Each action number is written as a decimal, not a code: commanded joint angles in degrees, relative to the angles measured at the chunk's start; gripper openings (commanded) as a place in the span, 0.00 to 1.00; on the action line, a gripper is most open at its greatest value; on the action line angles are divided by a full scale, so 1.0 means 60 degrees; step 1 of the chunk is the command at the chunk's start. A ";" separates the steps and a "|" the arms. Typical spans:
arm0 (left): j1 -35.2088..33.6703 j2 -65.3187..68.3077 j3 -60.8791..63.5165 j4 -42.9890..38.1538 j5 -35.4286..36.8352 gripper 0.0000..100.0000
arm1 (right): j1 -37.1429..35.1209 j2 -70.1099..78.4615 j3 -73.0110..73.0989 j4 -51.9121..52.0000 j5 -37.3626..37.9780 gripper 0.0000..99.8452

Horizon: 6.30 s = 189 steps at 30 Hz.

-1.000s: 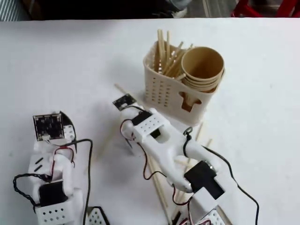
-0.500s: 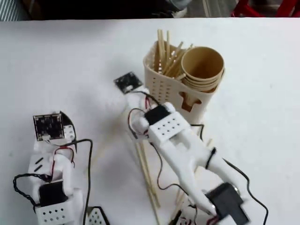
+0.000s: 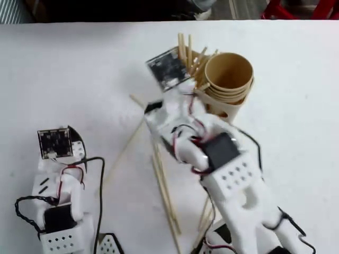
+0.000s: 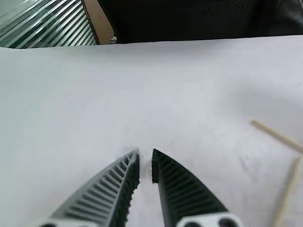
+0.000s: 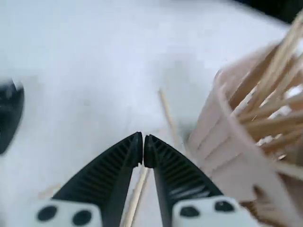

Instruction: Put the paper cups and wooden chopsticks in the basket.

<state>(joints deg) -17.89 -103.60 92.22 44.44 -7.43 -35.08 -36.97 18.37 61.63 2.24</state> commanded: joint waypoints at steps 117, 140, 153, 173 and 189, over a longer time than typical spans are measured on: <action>-0.0081 -0.0125 0.0000 -0.0059 -0.0088 0.07 | 0.1985 0.0432 -0.1832 -0.4696 0.1172 0.02; -0.0081 -0.0125 0.0000 -0.0059 -0.0088 0.07 | 0.1604 0.0403 -0.2022 -0.1238 0.1099 0.15; -0.0081 -0.0125 0.0000 -0.0059 -0.0088 0.07 | 0.0930 0.0344 -0.1245 0.5311 0.1099 0.14; -0.0081 -0.0125 0.0000 -0.0059 -0.0088 0.07 | 0.3538 0.0418 0.3546 0.4330 -0.0879 0.14; -0.0066 -0.0125 0.0015 -0.0059 -0.0088 0.07 | 0.4652 0.0447 0.4645 0.2645 -0.4527 0.15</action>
<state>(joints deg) -17.89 -103.60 92.48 44.44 -7.43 -9.67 -33.54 45.89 77.71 -24.04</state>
